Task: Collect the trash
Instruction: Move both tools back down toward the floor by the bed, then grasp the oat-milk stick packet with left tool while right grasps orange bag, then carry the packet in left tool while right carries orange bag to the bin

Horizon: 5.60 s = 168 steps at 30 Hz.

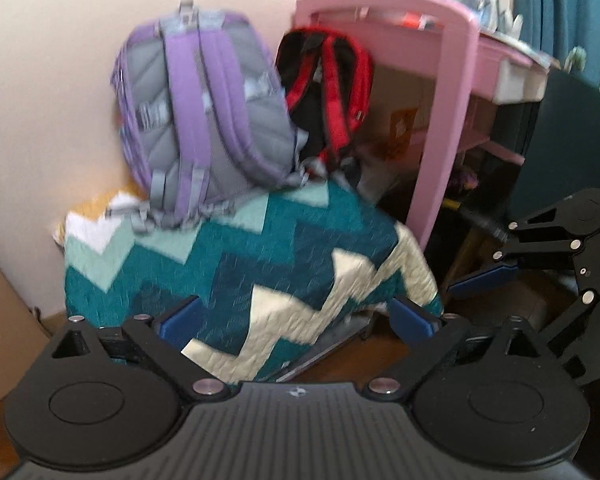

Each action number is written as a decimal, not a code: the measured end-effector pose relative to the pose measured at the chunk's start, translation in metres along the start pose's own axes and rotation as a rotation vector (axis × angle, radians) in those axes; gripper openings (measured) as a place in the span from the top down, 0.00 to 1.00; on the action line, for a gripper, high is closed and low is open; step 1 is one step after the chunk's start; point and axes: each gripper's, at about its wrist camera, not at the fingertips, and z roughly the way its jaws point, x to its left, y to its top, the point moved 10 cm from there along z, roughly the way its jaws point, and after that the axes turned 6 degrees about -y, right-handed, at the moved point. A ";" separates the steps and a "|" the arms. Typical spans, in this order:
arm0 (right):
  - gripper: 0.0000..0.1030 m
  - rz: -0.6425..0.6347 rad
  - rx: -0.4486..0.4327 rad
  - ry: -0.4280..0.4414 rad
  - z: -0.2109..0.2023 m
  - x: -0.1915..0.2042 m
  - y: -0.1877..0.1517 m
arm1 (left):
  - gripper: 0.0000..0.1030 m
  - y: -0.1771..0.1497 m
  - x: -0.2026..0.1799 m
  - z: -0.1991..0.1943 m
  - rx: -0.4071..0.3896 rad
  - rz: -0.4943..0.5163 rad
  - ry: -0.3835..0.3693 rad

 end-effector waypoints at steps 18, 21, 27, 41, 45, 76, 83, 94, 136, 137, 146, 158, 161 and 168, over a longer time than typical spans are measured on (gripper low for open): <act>0.46 -0.224 0.360 0.276 0.217 0.098 -0.153 | 0.03 -0.216 0.040 0.192 0.376 0.112 -0.177; 0.46 -0.258 0.392 0.300 0.237 0.111 -0.180 | 0.03 -0.258 0.041 0.222 0.454 0.111 -0.216; 0.46 -0.281 0.453 0.396 0.269 0.141 -0.217 | 0.03 -0.325 0.033 0.266 0.539 0.257 -0.264; 0.46 -0.350 0.490 0.426 0.335 0.183 -0.260 | 0.31 -0.425 -0.012 0.326 0.654 0.549 -0.406; 0.46 -0.329 0.482 0.426 0.341 0.185 -0.259 | 0.45 -0.435 -0.012 0.339 0.680 0.562 -0.415; 0.63 -0.002 0.386 0.143 0.273 0.053 -0.160 | 0.92 -0.367 0.055 0.288 0.613 0.224 -0.269; 0.63 0.133 0.301 0.069 0.217 0.037 -0.124 | 0.95 -0.342 0.061 0.241 0.582 0.197 -0.230; 0.63 0.164 0.290 0.102 0.249 0.043 -0.122 | 0.74 -0.362 0.090 0.268 0.641 -0.062 -0.152; 0.63 0.322 0.205 -0.019 0.241 -0.003 -0.097 | 0.83 -0.360 0.097 0.325 0.579 -0.247 0.062; 0.63 0.331 0.179 -0.032 0.233 -0.005 -0.091 | 0.83 -0.347 0.095 0.316 0.553 -0.243 0.050; 0.63 0.420 -0.028 -0.126 0.122 -0.027 -0.039 | 0.83 -0.202 0.067 0.212 0.282 -0.184 -0.003; 0.64 0.435 -0.291 -0.272 -0.082 -0.090 -0.010 | 0.83 -0.044 0.016 0.059 0.013 -0.153 0.058; 0.64 0.428 -0.344 -0.309 -0.134 -0.108 -0.009 | 0.83 -0.007 -0.006 0.029 -0.044 -0.130 0.050; 0.64 0.478 -0.409 -0.406 -0.230 -0.149 -0.020 | 0.83 0.066 -0.078 -0.018 -0.142 -0.066 0.005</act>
